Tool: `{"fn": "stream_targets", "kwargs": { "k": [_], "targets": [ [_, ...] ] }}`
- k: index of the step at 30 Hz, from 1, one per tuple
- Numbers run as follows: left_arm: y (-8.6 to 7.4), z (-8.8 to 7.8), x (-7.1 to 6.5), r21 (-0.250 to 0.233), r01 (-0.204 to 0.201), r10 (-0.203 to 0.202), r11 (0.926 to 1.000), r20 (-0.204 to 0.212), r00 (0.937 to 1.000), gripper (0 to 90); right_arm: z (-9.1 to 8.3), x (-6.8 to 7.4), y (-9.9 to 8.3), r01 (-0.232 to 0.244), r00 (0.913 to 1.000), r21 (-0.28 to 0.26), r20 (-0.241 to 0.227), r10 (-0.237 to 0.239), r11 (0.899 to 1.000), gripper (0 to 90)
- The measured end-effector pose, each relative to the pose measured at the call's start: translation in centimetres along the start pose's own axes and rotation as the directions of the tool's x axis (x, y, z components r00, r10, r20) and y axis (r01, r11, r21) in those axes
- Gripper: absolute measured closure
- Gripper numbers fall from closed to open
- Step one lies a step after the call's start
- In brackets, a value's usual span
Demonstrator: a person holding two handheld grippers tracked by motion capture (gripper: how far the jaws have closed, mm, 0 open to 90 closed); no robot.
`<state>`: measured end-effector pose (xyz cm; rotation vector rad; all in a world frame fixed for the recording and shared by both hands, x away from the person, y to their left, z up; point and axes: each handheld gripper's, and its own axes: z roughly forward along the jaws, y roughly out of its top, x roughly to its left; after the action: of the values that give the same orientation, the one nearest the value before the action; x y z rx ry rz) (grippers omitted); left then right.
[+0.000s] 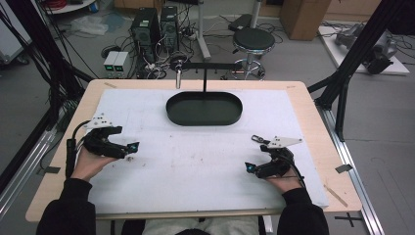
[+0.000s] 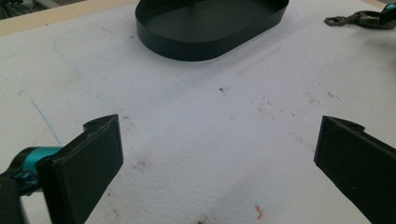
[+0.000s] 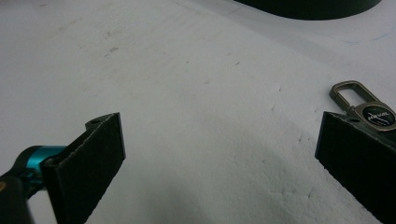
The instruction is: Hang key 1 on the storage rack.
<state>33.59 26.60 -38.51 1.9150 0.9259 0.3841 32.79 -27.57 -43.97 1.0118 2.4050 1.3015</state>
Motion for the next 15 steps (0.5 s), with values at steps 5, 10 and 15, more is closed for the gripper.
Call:
{"fn": "stream_targets", "kwargs": {
  "k": [5,10,15],
  "targets": [
    [-0.6,-1.1,0.2,-0.021,0.006,-0.006,0.9998,-0.018,0.9998,1.7,-0.1,0.0,0.0,-0.003,1.0000,-0.002,0.005,0.003,1.000,0.8],
    [-2.1,-2.3,0.4,-0.037,0.026,-0.028,0.9990,-0.041,0.9988,1.7,-0.1,-0.1,-0.1,-0.004,1.0000,-0.002,0.004,0.004,1.000,0.8],
    [-3.9,-3.3,0.3,-0.064,0.048,-0.052,0.9968,-0.058,0.9970,1.7,-0.2,-0.1,0.0,-0.004,1.0000,-0.006,0.004,0.004,1.000,0.8]
  ]
}}
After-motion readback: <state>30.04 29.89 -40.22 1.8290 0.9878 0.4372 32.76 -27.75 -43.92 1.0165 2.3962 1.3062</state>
